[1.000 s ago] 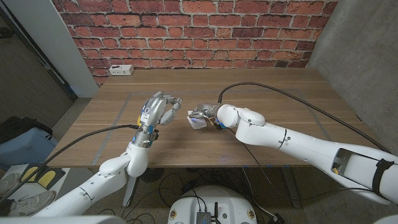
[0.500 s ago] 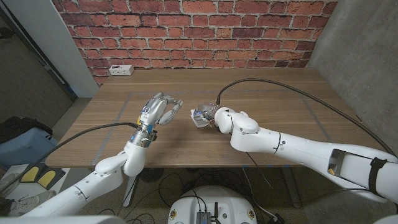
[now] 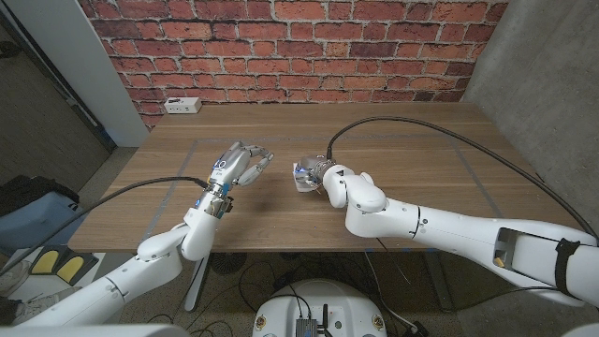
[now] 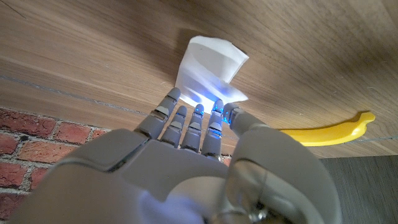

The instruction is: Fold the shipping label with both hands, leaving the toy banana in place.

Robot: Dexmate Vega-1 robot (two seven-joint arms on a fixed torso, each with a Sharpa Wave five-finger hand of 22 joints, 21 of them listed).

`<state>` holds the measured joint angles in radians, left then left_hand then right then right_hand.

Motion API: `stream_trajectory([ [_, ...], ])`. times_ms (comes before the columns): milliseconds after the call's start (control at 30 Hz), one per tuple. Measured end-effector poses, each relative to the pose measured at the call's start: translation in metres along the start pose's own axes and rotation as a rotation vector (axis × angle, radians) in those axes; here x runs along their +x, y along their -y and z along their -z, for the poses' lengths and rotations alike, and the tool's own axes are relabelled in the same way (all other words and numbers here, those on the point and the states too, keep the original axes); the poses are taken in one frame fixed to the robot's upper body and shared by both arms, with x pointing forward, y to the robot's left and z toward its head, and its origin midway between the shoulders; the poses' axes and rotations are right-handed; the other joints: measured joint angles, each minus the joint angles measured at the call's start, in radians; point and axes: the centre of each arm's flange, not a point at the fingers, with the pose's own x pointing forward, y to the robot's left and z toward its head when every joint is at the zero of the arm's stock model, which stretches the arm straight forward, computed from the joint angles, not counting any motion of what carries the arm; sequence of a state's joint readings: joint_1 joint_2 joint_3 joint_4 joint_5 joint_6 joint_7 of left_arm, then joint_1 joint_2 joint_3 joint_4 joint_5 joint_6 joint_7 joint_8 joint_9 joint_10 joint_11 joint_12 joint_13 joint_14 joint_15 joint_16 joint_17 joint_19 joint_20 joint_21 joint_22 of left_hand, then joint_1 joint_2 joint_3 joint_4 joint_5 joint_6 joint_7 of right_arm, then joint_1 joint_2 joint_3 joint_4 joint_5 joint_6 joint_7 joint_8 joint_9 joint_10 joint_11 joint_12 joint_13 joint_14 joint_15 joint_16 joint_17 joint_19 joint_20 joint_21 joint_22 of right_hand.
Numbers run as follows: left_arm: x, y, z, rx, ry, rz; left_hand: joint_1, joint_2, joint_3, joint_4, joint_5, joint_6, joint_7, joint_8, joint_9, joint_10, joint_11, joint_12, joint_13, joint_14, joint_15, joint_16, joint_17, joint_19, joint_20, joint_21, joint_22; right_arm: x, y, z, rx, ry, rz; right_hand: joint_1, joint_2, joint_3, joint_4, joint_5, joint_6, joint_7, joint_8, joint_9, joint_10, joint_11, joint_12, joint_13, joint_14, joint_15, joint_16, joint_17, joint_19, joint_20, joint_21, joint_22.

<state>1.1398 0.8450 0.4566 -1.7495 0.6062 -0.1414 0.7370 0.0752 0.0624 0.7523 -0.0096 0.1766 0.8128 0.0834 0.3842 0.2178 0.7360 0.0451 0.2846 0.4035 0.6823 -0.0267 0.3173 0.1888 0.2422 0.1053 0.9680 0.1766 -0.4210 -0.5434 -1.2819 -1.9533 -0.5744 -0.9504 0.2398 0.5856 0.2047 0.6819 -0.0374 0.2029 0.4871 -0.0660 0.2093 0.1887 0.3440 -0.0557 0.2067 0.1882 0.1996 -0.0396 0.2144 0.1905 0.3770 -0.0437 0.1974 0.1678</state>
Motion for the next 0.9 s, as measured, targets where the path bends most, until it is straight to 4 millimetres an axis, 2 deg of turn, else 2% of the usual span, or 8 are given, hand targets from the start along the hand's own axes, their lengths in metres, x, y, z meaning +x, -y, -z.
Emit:
stream_trajectory([
  [100,0.002,0.000,0.001,-0.004,-0.007,0.008,-0.005,-0.005,0.000,0.000,0.000,-0.006,0.006,-0.004,-0.004,-0.005,0.005,-0.004,-0.003,-0.004,0.004,-0.007,0.000,0.000,0.000,-0.004,0.000,-0.002,0.000,0.001,-0.012,-0.002,0.010,0.021,-0.002,-0.005,-0.013,-0.007,0.045,-0.002,0.004,0.000,0.041,-0.002,0.009,0.000,0.029,0.000,0.008,0.000,0.025,-0.001,0.004,0.000],
  [233,0.005,0.000,0.004,-0.008,-0.014,0.015,-0.005,-0.005,-0.004,0.004,0.000,-0.012,0.012,-0.011,-0.004,-0.010,0.010,-0.004,-0.005,-0.007,0.007,-0.008,0.000,0.000,0.000,-0.004,0.000,-0.004,-0.001,0.001,-0.026,-0.004,0.016,0.042,-0.007,-0.005,-0.023,-0.008,0.074,-0.007,0.010,0.000,0.062,-0.012,0.009,0.000,0.050,-0.001,0.015,0.000,0.040,-0.001,0.004,0.000],
  [400,0.008,0.000,0.007,-0.016,-0.025,0.024,-0.013,-0.005,-0.004,0.004,0.000,-0.022,0.022,-0.018,-0.009,-0.012,0.020,-0.009,-0.009,-0.008,0.017,-0.007,0.005,0.000,0.000,-0.012,0.000,-0.006,-0.005,0.002,-0.045,-0.012,0.019,0.069,0.000,-0.003,-0.042,-0.008,0.070,-0.011,0.000,0.000,0.065,-0.016,0.009,0.000,0.054,-0.005,0.015,0.000,0.046,-0.002,0.004,0.000],
  [467,0.009,0.000,0.007,-0.019,-0.028,0.027,-0.014,-0.004,-0.008,0.008,0.000,-0.022,0.022,-0.022,-0.009,-0.016,0.024,-0.011,-0.012,-0.007,0.018,-0.007,0.005,-0.005,0.005,-0.012,0.000,-0.006,-0.006,0.002,-0.049,-0.015,0.022,0.082,-0.007,-0.002,-0.049,-0.008,0.070,-0.011,0.000,0.000,0.065,-0.016,0.009,0.000,0.058,-0.001,0.015,-0.003,0.056,0.001,0.006,0.000],
  [567,0.010,0.000,0.008,-0.024,-0.032,0.034,-0.014,-0.004,-0.011,0.005,0.000,-0.022,0.022,-0.025,-0.009,-0.020,0.028,-0.015,-0.016,-0.016,0.026,-0.017,0.005,-0.019,0.007,-0.021,0.000,-0.007,-0.009,0.004,-0.050,-0.019,0.020,0.091,-0.012,-0.012,-0.059,-0.014,0.074,-0.007,-0.001,0.000,0.078,-0.003,0.009,0.000,0.063,-0.003,0.015,-0.005,0.065,-0.001,0.011,0.000],
  [633,0.012,0.001,0.010,-0.025,-0.037,0.045,-0.020,-0.009,-0.015,0.007,0.000,-0.033,0.026,-0.043,-0.014,-0.039,0.032,-0.030,-0.024,-0.049,0.026,-0.035,0.004,-0.047,0.014,-0.038,0.000,-0.008,-0.011,0.007,-0.044,-0.021,0.021,0.091,-0.012,-0.020,-0.061,-0.019,0.080,-0.001,-0.001,0.000,0.076,0.006,0.009,0.000,0.070,0.000,0.015,-0.003,0.072,-0.004,0.011,0.000],
  [767,0.015,0.002,0.013,-0.012,-0.050,0.085,-0.020,-0.009,-0.017,-0.006,0.000,-0.081,0.010,-0.097,-0.024,-0.111,0.015,-0.069,-0.057,-0.167,0.019,-0.097,-0.003,-0.131,0.046,-0.097,0.000,-0.008,-0.014,0.011,-0.031,-0.022,0.024,0.079,-0.025,-0.053,-0.046,-0.026,0.081,0.011,-0.002,0.000,0.083,0.028,0.009,0.000,0.074,-0.004,0.018,0.002,0.077,0.001,0.012,0.000],
  [900,0.021,0.004,0.012,0.026,-0.057,0.148,0.001,-0.030,-0.019,-0.048,0.000,-0.144,-0.013,-0.156,-0.031,-0.188,0.000,-0.093,-0.091,-0.257,0.006,-0.132,-0.011,-0.187,0.032,-0.146,0.000,-0.009,-0.017,0.015,-0.020,-0.021,0.029,0.076,-0.027,-0.064,-0.044,-0.026,0.092,0.022,-0.002,0.000,0.086,0.031,0.009,0.000,0.081,0.000,0.019,0.003,0.078,0.000,0.012,0.000],
])
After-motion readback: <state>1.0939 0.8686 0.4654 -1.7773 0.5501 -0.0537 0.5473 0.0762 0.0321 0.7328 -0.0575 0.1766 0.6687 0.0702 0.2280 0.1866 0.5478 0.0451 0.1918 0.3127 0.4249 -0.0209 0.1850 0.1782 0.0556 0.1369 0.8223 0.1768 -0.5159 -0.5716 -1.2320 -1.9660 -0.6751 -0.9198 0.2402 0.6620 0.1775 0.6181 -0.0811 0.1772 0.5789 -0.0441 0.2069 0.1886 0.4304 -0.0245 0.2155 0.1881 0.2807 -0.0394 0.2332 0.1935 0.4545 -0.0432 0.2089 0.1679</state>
